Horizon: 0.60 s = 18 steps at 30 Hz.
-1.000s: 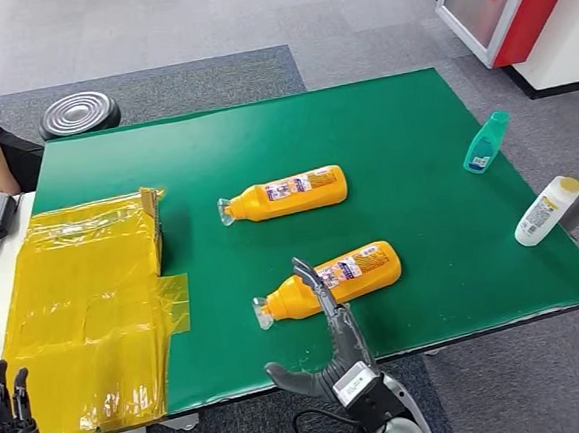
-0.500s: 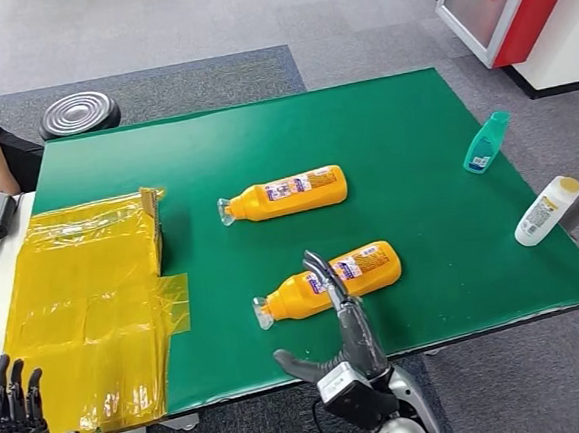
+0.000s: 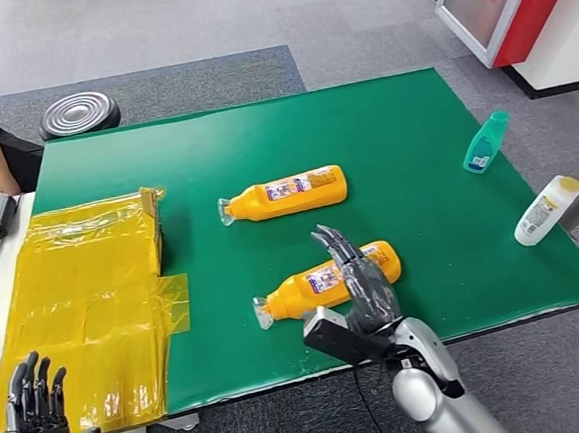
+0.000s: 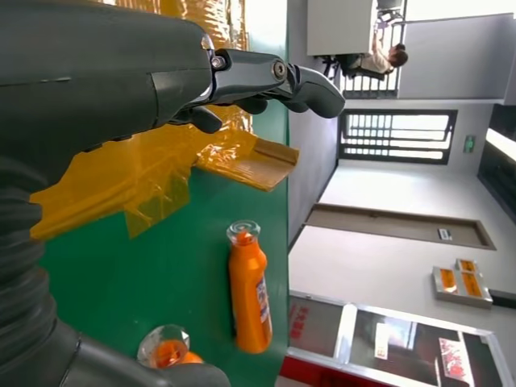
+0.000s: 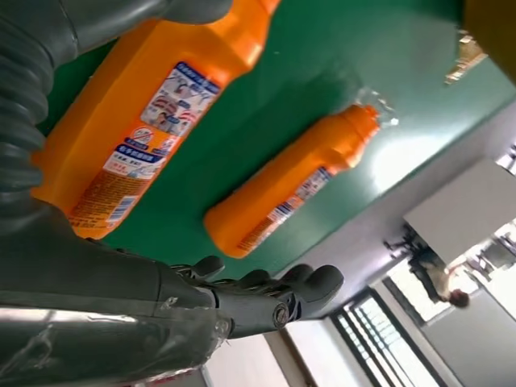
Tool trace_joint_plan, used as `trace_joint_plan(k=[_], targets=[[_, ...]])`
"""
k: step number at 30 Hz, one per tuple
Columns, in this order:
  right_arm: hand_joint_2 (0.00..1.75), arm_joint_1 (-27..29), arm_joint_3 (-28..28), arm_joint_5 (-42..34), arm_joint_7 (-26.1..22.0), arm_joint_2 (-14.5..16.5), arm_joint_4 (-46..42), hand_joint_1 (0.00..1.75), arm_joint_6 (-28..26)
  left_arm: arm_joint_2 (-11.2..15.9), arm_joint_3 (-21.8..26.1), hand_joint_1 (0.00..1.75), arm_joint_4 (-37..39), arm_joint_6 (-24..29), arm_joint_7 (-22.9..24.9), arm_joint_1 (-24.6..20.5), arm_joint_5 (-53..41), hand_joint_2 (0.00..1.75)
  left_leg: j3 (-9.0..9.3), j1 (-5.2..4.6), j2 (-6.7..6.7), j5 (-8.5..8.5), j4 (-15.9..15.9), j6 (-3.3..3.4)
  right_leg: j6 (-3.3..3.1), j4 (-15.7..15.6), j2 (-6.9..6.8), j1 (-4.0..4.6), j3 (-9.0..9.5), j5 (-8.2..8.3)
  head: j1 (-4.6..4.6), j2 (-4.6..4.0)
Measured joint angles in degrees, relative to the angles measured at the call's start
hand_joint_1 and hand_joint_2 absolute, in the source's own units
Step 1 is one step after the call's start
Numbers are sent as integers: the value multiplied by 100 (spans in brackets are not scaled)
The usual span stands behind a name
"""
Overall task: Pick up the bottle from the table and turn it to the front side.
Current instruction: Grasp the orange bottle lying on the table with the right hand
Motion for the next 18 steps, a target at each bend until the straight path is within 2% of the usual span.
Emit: trace_joint_plan(k=[8, 13, 17, 18], targets=[[175, -1214, 243, 312, 789, -650, 1133, 0, 1406, 252, -279, 0, 223, 109, 2, -102, 32, 175, -3, -2, 0, 11, 0, 4, 3, 0, 0, -3, -1, 12, 0, -1], [175, -1911, 610, 601, 1013, -900, 1941, 0, 1926, 366, -394, 0, 327, 155, 1, -147, 72, 175, -4, -2, 0, 15, 1, 1, 2, 0, 0, -3, -2, 14, 0, 0], [175, -2305, 907, 783, 1050, -1021, 2473, 2, 2120, 422, -469, 0, 394, 169, 1, -166, 78, 175, -4, -2, 0, 17, 1, 0, 2, 0, 0, -3, -3, 14, -1, -1], [175, -2371, 968, 825, 1054, -1044, 2570, 45, 2155, 430, -477, 0, 409, 172, 1, -169, 78, 175, -4, -2, 0, 17, 1, 1, 2, 0, 0, -3, -3, 14, 0, -1]])
